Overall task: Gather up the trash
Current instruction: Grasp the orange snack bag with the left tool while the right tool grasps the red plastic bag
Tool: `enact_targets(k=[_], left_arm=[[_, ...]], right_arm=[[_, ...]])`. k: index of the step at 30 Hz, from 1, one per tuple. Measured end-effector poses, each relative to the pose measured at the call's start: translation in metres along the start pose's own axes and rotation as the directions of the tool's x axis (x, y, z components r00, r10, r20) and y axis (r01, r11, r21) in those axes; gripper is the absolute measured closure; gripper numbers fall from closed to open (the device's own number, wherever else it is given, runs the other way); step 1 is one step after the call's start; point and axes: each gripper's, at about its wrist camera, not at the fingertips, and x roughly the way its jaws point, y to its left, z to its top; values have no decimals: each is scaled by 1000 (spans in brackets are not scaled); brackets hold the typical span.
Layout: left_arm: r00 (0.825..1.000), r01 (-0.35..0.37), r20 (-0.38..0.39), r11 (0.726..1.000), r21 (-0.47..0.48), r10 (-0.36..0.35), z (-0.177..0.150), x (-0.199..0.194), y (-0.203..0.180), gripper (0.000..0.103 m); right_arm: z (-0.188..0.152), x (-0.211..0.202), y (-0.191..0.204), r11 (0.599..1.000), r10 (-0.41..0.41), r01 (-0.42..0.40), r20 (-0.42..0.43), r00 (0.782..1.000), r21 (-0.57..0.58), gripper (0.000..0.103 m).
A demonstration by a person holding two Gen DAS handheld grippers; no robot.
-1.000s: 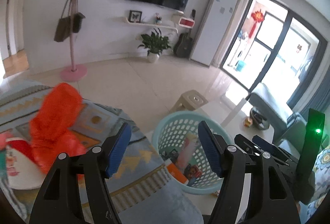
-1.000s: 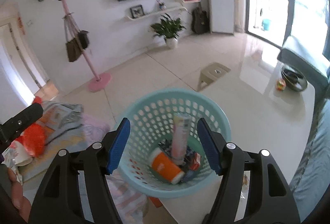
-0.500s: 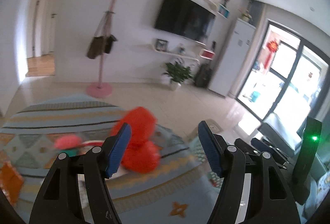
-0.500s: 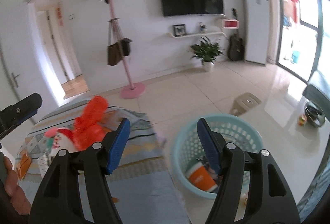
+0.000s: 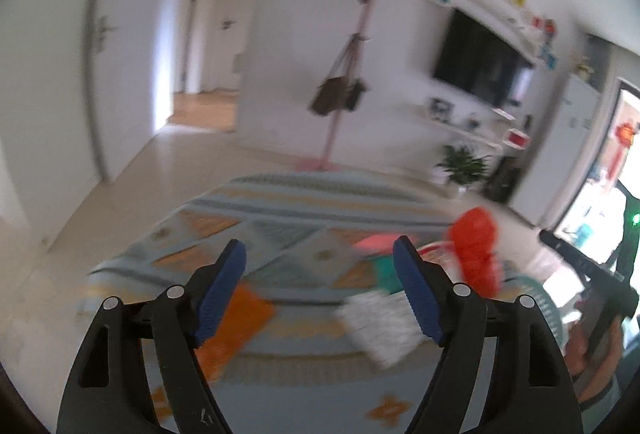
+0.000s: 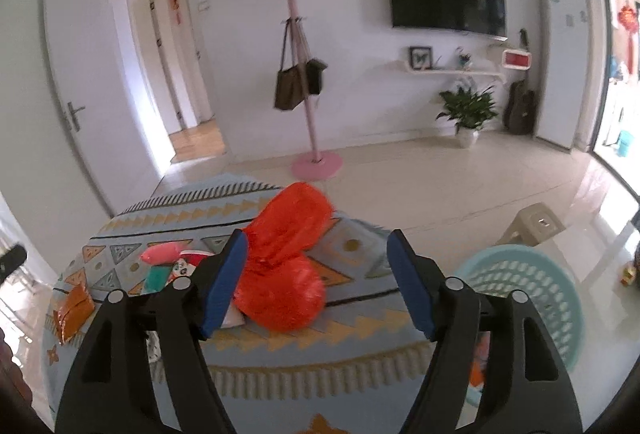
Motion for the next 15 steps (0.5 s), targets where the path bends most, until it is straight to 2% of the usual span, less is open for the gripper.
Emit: enact_targets(k=[2, 7, 10, 15], left_arm=[[998, -56, -30, 998, -23, 55, -8, 3, 25, 25], [986, -113, -125, 992, -50, 106, -29, 17, 67, 22], [978, -110, -181, 993, -30, 103, -42, 29, 75, 22], [959, -136, -250, 990, 22, 137, -58, 46, 74, 22]], right_arm=[[-2, 16, 6, 1000, 3, -3, -31, 1000, -1, 28], [-9, 60, 21, 999, -34, 31, -95, 995, -31, 27], [-14, 80, 26, 999, -38, 34, -127, 991, -32, 27], [-23, 98, 22, 999, -31, 33, -174, 984, 8, 28]])
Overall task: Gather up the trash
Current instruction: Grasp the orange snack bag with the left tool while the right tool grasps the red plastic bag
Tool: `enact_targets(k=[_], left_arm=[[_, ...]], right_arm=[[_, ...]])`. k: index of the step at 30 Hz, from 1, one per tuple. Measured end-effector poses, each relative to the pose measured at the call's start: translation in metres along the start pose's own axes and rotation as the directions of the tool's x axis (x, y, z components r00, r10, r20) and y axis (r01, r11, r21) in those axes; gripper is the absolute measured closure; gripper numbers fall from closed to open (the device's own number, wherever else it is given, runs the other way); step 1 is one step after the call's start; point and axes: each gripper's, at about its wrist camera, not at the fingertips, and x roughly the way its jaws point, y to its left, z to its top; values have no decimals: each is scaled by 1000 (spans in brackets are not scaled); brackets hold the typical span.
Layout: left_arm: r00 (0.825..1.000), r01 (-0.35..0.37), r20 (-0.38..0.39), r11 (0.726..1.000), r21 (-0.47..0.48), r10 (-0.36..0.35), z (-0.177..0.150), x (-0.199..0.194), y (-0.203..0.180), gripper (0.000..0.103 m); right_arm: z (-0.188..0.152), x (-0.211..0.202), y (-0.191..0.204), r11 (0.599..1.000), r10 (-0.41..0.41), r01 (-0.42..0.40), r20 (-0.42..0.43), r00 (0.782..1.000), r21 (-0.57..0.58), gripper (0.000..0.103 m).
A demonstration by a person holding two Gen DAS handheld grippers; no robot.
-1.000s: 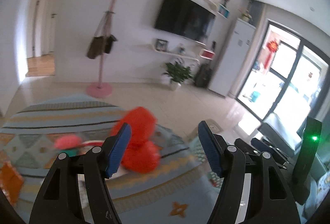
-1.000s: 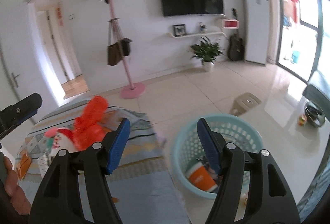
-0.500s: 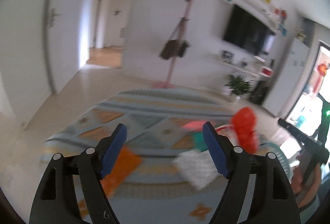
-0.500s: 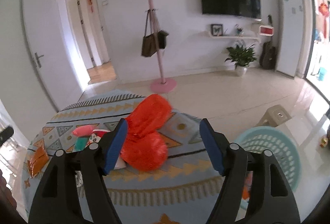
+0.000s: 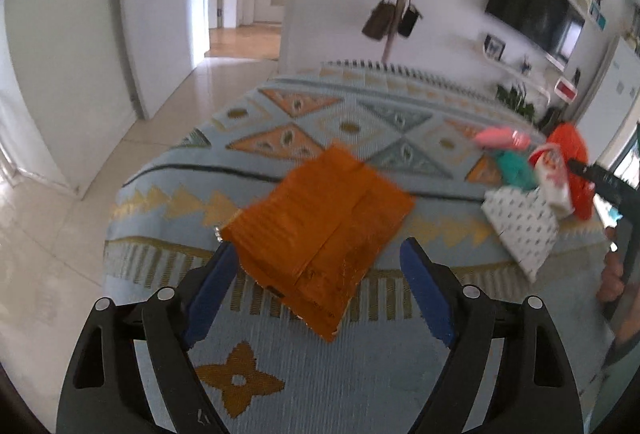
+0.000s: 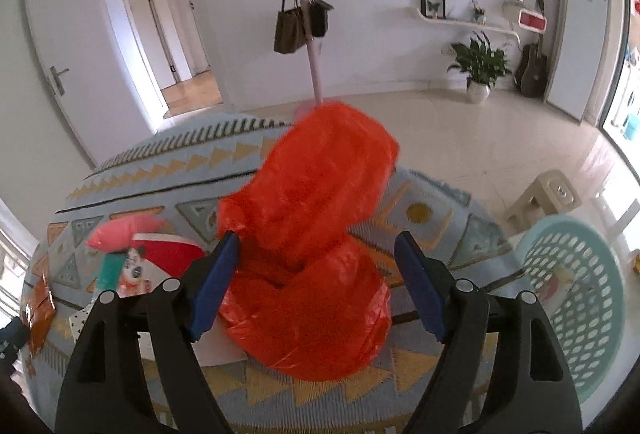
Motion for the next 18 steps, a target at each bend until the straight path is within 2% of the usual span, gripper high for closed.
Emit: enact_targets(k=[3, 5, 8, 11, 13, 15, 16, 18], left_arm=[[999, -29, -40, 1000, 13, 29, -2, 11, 0, 24], [997, -58, -40, 998, 31, 59, -3, 12, -1, 26], [995, -91, -35, 995, 48, 93, -4, 11, -3, 31], [995, -99, -22, 994, 47, 100, -3, 7, -2, 43], [995, -96, -11, 995, 40, 97, -4, 4, 0, 53], [996, -87, -3, 996, 31, 87, -5, 0, 2, 68], [997, -79, 4, 997, 19, 79, -5, -2, 4, 70], [998, -59, 8, 998, 6, 59, -4, -2, 8, 82]], right_arm=[[1, 9, -4, 1000, 13, -12, -40, 999, 13, 28], [3, 13, -6, 999, 35, -33, -55, 998, 28, 28], [2, 10, -5, 998, 58, -57, -49, 997, 19, 37], [1, 5, 1, 999, 51, -51, -21, 998, -11, 48], [-2, -1, 5, 999, 39, -39, 1, 999, -31, 56], [-3, -4, 7, 999, 35, -34, 17, 999, -37, 62], [-4, -6, 5, 999, 36, -35, 22, 999, -37, 66], [-6, -11, 5, 999, 42, -41, 36, 998, -33, 70]])
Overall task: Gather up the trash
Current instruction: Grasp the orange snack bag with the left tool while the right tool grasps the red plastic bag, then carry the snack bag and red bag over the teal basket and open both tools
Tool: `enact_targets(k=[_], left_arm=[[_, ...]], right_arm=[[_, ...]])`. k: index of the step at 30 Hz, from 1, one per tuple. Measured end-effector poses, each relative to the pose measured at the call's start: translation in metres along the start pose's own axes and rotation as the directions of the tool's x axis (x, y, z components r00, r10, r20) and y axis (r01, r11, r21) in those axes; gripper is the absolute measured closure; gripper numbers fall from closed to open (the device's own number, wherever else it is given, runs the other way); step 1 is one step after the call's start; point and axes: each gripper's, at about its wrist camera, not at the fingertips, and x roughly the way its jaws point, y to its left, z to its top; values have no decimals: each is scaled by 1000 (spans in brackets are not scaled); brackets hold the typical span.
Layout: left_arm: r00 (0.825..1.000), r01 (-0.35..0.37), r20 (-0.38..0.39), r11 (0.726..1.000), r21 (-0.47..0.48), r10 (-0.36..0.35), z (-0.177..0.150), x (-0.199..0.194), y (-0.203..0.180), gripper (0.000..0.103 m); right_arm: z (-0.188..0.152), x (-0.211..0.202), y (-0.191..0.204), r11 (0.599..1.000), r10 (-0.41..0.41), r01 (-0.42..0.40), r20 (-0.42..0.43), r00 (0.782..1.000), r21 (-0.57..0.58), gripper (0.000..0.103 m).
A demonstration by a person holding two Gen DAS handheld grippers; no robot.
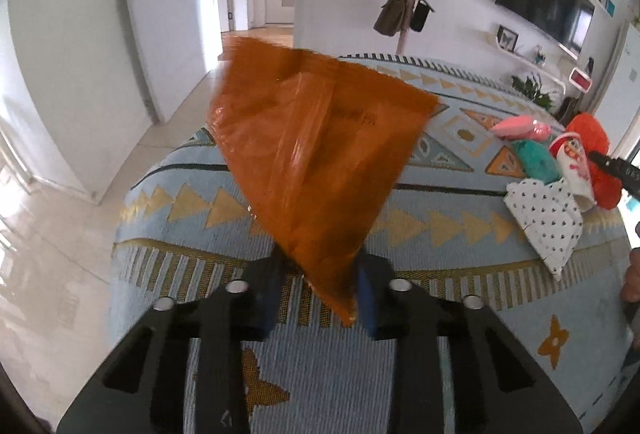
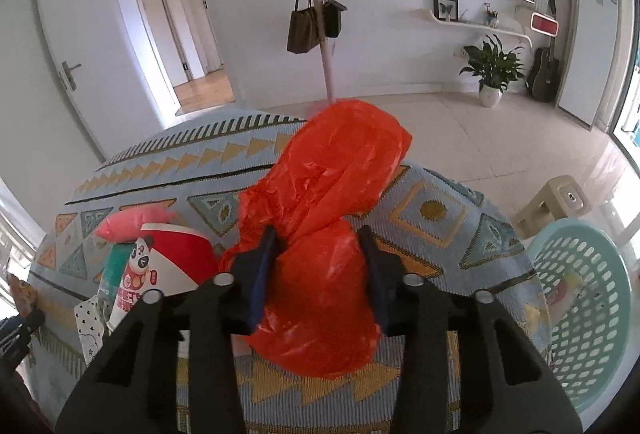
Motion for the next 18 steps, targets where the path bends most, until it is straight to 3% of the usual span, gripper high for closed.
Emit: enact_targets(k=[3, 9, 12, 18], left_arm=[[999, 33, 7, 999, -17, -33, 0, -2, 5, 91], [994, 82, 64, 996, 24, -83, 0, -22, -2, 91], [993, 86, 74, 995, 45, -89, 5, -32, -14, 91], [973, 169, 136, 977, 131, -186, 29, -59, -59, 92]], right_arm=[[0, -7, -3, 1000, 5, -5, 26, 1000, 11, 74], [0, -19, -10, 999, 22, -25, 74, 997, 37, 77], [2, -27, -20, 996, 48, -54, 96, 994, 68, 77], [10, -58, -46, 994, 32, -47, 150, 988, 100, 77]])
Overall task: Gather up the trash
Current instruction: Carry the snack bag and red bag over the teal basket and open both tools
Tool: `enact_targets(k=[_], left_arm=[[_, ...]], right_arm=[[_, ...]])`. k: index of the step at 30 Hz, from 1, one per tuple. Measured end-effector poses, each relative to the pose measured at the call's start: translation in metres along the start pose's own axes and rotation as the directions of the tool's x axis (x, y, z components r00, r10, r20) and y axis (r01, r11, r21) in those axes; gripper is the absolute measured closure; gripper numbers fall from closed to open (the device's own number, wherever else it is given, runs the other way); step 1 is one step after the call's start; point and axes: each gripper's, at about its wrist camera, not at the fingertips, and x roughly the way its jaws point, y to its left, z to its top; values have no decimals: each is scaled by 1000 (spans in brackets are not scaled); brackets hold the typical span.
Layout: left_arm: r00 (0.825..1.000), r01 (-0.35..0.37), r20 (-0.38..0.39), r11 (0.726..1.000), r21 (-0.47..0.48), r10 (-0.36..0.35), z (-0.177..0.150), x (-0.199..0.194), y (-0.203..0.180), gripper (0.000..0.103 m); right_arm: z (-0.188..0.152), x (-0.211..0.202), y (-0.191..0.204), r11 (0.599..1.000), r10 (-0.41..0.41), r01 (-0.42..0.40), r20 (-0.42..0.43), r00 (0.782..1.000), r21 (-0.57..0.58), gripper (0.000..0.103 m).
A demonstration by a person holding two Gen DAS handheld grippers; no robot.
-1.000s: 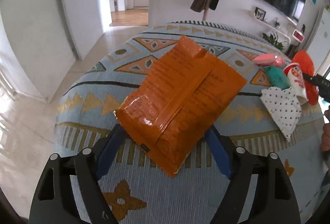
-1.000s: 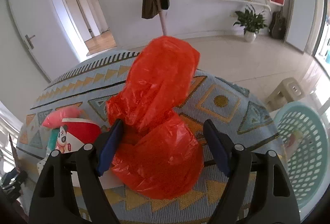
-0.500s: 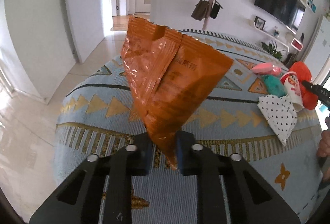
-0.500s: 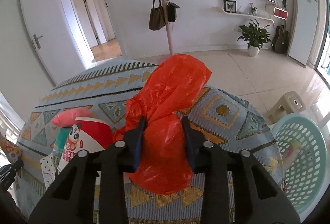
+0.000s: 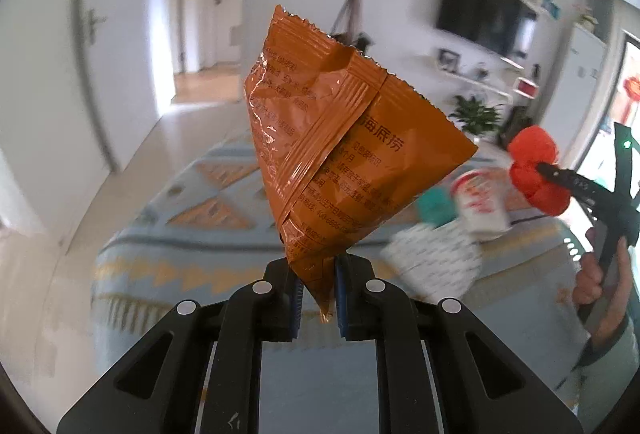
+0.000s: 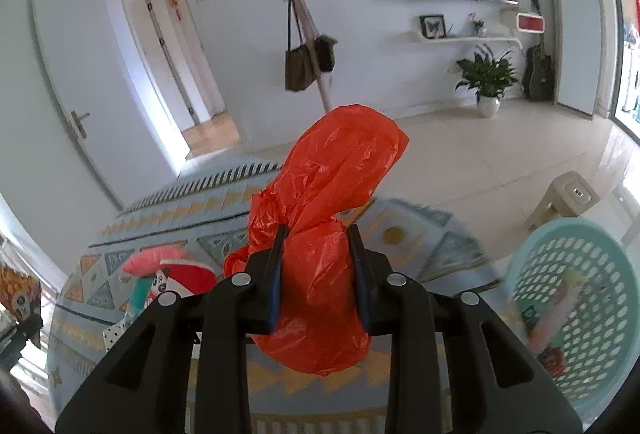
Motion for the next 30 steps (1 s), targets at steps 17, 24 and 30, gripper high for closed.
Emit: enact_targets(k=[17, 24, 30], left_arm=[[928, 357, -15, 880, 313, -371, 74, 32, -245, 92], [895, 446, -146, 819, 361, -422, 58, 82, -342, 92], [845, 520, -350, 776, 357, -404, 19, 138, -398, 91]], right_arm=[[31, -111, -121, 960, -267, 247, 166, 949, 130, 77], [13, -109, -176, 891, -428, 405, 81, 900, 206, 77], [-10, -96, -218, 849, -471, 461, -25, 882, 259, 77]])
